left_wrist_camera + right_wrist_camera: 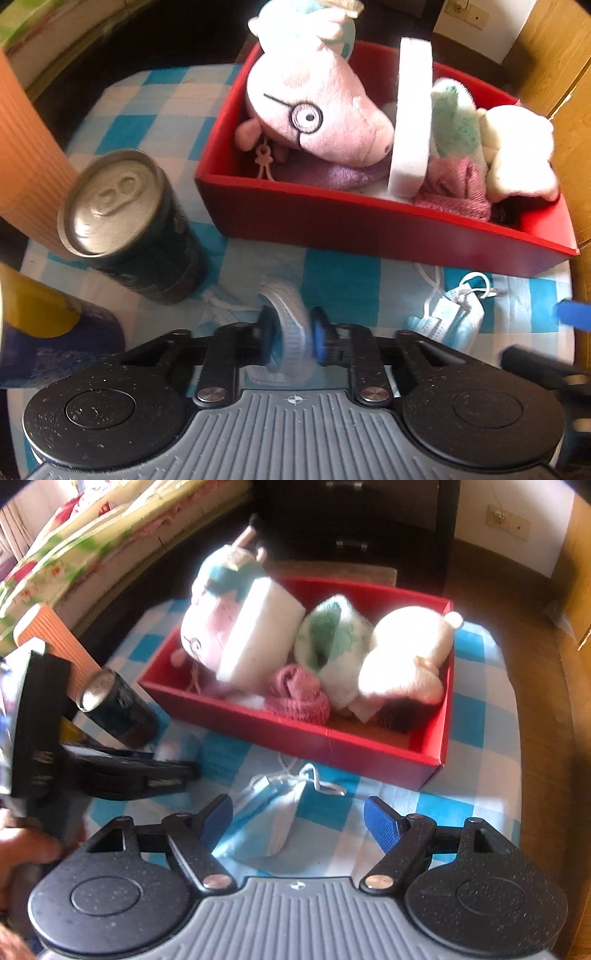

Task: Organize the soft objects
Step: 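Move left tool to a blue face mask while right tool reaches the other mask, then close left tool on its blue mask while right tool grasps and lifts the other mask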

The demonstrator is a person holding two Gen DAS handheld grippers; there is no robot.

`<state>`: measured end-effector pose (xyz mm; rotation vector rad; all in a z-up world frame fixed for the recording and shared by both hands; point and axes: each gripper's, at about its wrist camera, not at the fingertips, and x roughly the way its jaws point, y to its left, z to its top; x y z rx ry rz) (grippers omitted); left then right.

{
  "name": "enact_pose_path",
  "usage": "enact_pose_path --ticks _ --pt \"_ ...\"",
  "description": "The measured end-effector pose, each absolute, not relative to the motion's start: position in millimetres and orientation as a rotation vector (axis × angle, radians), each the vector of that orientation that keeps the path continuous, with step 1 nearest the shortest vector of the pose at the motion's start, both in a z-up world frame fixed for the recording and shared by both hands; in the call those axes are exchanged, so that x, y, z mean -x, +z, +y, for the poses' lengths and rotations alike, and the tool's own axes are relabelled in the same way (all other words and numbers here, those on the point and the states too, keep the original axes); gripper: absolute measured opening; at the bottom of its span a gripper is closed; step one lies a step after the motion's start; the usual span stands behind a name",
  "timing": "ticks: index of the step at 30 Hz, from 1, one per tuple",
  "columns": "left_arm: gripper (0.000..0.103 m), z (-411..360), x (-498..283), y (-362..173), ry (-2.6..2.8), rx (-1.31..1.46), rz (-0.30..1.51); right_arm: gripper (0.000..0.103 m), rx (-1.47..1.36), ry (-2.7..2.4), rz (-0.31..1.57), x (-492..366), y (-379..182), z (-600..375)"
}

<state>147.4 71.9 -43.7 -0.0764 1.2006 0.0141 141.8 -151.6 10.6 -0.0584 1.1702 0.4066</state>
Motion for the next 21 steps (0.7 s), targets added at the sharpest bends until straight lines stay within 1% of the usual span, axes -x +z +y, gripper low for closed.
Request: enact_pose_path --ticks 2,6,12,17,18,19,20,21 --pt "0.014 74.2 -142.0 -33.3 0.013 0.094 1.179 0.057 0.071 0.418 1.197 -142.7 1.4 -146.9" --pt "0.012 79.2 -135.1 -20.5 0.01 0.101 1.15 0.057 0.077 0.423 1.232 -142.9 -11.5 -135.9" --pt "0.012 87.3 -132.2 -23.4 0.018 0.105 1.166 0.057 0.028 0.427 1.255 -146.0 -22.6 -116.8" --pt "0.013 90.4 -130.4 -22.0 0.015 0.104 1.167 0.056 0.046 0.435 1.255 -145.0 -35.3 -98.5" --pt "0.013 90.5 -129.9 -22.3 0.014 0.103 1.169 0.053 0.066 0.432 1.26 -144.2 -38.7 -95.2" --pt "0.013 90.3 -129.0 -23.1 0.012 0.1 1.172 0.043 0.09 0.432 1.268 -142.8 -43.0 -91.9" --pt "0.013 90.4 -128.7 -24.0 0.012 0.098 1.175 0.04 0.11 0.431 1.278 -142.1 -46.9 -89.7" --pt "0.013 90.9 -128.1 -24.8 0.013 0.095 1.178 0.038 0.133 0.434 1.261 -140.2 -46.8 -88.0"
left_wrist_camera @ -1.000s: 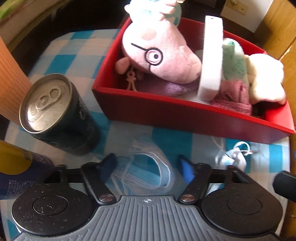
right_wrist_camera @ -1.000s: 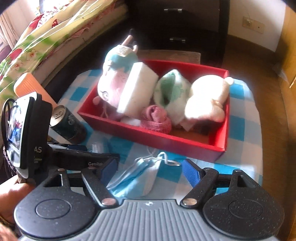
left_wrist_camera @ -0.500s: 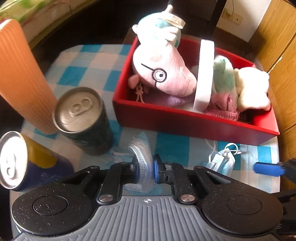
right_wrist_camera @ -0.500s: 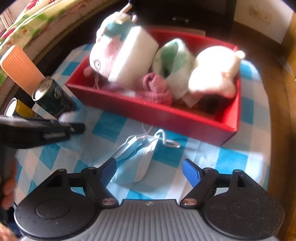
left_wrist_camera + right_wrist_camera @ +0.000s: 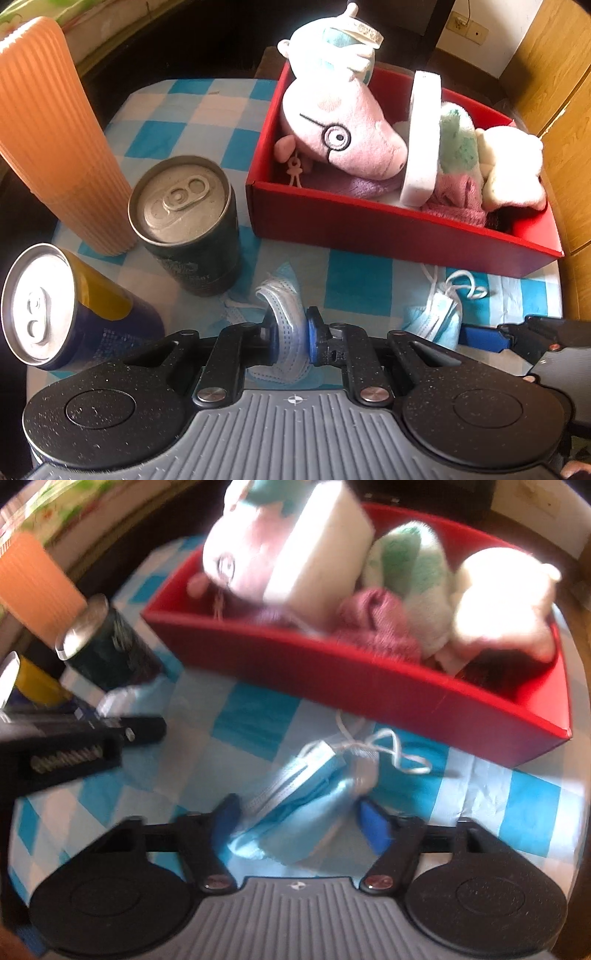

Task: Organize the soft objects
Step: 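Close left tool on its blue mask while right tool grasps and lifts the other mask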

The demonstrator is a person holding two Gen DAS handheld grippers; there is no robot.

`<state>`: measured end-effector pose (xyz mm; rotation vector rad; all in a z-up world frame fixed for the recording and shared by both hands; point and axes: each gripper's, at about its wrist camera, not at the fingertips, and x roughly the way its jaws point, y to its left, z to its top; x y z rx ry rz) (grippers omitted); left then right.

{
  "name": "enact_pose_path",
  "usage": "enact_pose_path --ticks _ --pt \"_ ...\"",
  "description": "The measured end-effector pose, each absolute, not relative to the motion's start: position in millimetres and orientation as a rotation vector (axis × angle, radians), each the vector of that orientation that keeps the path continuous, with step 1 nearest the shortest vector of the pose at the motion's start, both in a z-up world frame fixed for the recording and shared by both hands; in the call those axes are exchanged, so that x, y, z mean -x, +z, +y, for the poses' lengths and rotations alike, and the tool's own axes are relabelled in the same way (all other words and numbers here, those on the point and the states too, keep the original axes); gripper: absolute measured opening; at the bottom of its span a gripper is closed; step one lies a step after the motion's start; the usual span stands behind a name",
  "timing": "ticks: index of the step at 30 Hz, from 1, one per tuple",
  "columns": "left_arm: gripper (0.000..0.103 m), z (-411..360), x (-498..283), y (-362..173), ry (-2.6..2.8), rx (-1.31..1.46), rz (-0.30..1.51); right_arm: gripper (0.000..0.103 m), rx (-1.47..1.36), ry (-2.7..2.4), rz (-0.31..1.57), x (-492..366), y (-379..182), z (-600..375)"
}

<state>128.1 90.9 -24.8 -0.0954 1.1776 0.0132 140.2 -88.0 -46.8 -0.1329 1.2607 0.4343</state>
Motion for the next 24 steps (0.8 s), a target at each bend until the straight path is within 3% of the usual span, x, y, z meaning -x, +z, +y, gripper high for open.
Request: enact_pose_path --ticks 2,4,11,24 --pt "0.013 90.8 -127.6 -25.9 0.011 0.091 1.183 0.023 0.152 0.447 1.259 -139.4 -45.6 -87.7" --pt "0.013 89.5 -126.8 -25.3 0.007 0.088 1.183 0.015 0.139 0.458 1.275 -140.2 -44.2 -93.1" --pt "0.014 80.1 -127.7 -20.8 -0.023 0.087 1.177 0.002 0.123 0.481 1.267 -140.7 -34.2 -110.7" --pt "0.015 69.2 -126.3 18.2 -0.085 0.152 1.064 0.0 -0.027 0.49 1.106 -147.0 30.0 -150.0"
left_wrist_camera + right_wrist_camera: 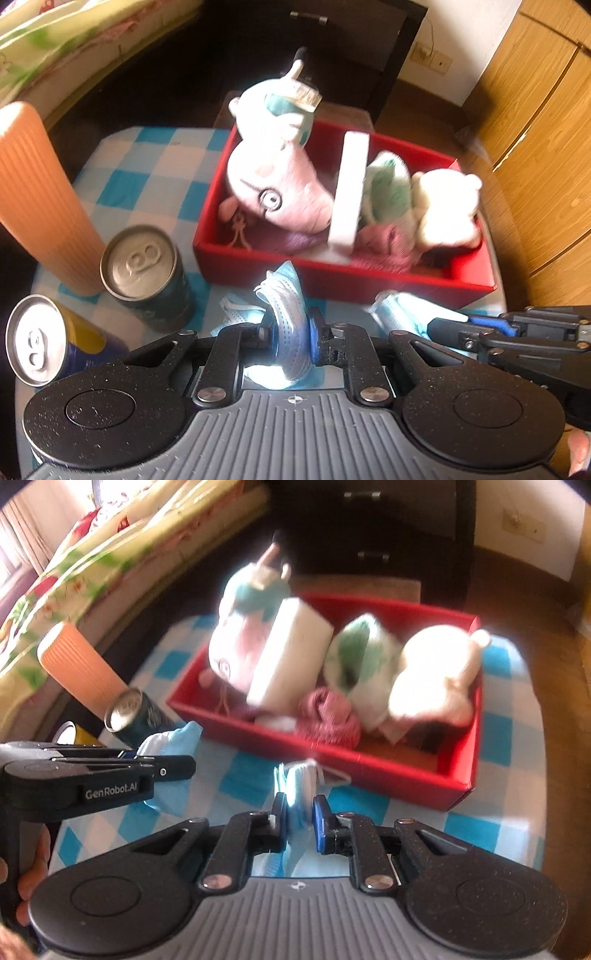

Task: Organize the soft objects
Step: 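Close left tool on its blue mask while right tool grasps and lifts the other mask, then carry the mask with left tool while right tool carries its mask over the box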

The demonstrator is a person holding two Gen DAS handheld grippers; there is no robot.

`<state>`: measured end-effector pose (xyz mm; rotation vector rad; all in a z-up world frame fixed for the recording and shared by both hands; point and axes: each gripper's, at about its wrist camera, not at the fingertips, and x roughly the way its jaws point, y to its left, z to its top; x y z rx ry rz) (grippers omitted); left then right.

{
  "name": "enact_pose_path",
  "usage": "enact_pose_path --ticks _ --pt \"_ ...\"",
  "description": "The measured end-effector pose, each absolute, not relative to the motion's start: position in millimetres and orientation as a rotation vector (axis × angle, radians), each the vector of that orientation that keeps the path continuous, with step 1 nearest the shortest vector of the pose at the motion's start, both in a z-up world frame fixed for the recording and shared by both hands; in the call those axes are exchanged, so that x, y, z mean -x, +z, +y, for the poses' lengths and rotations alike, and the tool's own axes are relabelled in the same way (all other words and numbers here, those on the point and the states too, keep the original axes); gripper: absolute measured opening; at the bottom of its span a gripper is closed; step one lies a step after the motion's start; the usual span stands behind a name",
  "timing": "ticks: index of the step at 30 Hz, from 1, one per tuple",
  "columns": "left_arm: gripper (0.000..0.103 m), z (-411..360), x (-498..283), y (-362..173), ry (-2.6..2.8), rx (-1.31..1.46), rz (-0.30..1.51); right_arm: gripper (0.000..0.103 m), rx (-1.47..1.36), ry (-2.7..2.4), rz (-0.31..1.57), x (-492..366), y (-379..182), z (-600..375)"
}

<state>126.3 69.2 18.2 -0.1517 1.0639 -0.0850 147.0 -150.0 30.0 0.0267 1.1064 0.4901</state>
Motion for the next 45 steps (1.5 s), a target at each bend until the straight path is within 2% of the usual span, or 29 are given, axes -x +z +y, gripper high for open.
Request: enact_pose_path --ticks 7,17,22,24,26,28,30,32,35,38,45 --pt "0.016 67.8 -126.2 22.8 -0.101 0.167 1.055 0.0 -0.043 0.502 1.089 -147.8 33.6 -152.1" --pt "0.018 75.2 -123.5 48.3 -0.129 0.225 0.984 0.0 -0.144 0.541 0.993 -142.9 69.9 -167.4" --pt "0.018 78.1 -127.1 42.7 -0.107 0.236 1.0 0.001 -0.083 0.479 1.113 -142.9 38.4 -154.0" --pt "0.019 78.8 -128.2 40.5 -0.104 0.239 1.006 0.013 -0.033 0.432 1.16 -147.1 15.5 -143.7" --pt "0.02 79.9 -127.1 40.2 -0.104 0.235 1.007 0.038 -0.058 0.423 1.212 -154.2 -7.8 -135.4" --pt "0.02 82.9 -126.3 39.6 -0.102 0.237 1.008 0.046 -0.099 0.426 1.276 -157.7 -25.7 -127.5" --pt "0.021 87.0 -125.8 38.8 -0.097 0.245 1.01 0.048 -0.037 0.428 1.296 -155.9 -36.2 -112.9" --pt "0.022 90.2 -125.0 38.3 -0.094 0.248 1.012 0.044 0.081 0.423 1.28 -146.1 -43.4 -98.6" --pt "0.021 94.3 -123.2 39.7 -0.091 0.256 1.01 0.021 0.169 0.452 1.269 -135.1 -50.3 -90.1" --pt "0.022 96.9 -120.2 44.3 -0.098 0.267 1.0 0.003 0.159 0.513 1.293 -131.4 -47.8 -91.7" --pt "0.028 103.8 -114.4 56.9 -0.11 0.288 0.967 0.0 -0.042 0.747 1.28 -107.5 -16.7 -106.8"
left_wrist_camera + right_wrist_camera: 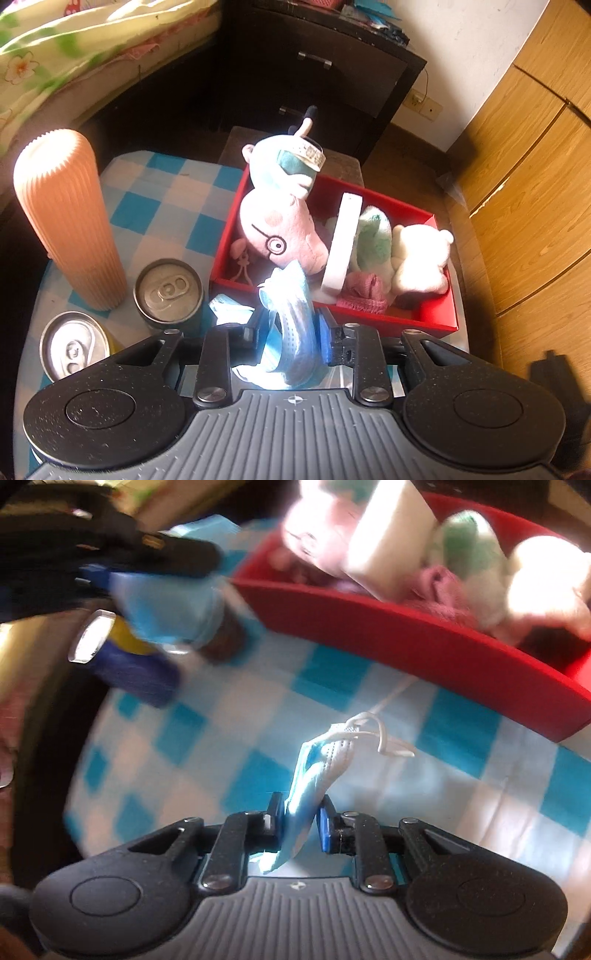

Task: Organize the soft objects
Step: 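Carry the mask with left tool while right tool carries its mask over the box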

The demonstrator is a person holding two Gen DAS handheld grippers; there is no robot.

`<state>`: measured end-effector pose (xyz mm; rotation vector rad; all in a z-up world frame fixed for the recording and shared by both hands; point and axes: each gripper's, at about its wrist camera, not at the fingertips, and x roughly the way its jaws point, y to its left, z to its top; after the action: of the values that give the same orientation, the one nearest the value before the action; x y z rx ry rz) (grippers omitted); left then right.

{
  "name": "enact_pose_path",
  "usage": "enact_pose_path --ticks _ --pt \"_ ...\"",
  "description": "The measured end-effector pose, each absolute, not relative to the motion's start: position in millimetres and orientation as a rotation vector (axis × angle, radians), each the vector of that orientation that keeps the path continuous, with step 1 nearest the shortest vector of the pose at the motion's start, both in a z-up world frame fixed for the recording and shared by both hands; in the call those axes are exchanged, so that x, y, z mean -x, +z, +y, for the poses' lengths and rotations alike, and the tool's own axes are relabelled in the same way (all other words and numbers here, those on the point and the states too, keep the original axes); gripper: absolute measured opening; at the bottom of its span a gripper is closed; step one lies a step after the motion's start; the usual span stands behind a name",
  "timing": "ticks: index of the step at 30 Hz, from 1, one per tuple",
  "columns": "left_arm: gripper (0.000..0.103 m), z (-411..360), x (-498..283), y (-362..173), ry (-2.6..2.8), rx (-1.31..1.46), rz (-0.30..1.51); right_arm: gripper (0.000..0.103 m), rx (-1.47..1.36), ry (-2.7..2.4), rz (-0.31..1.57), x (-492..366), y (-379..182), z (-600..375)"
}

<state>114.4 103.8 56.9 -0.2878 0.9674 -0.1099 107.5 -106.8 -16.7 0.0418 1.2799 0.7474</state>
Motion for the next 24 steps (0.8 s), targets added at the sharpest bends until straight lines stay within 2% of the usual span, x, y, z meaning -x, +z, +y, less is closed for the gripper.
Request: enact_pose_path --ticks 8,24 --pt "0.028 108.6 -114.1 65.6 -0.11 0.316 0.942 0.0 -0.259 0.907 1.104 -98.6 53.4 -137.2" --pt "0.027 69.9 -130.7 88.0 -0.151 0.283 0.861 0.0 -0.211 0.638 0.882 -133.4 103.7 -180.9"
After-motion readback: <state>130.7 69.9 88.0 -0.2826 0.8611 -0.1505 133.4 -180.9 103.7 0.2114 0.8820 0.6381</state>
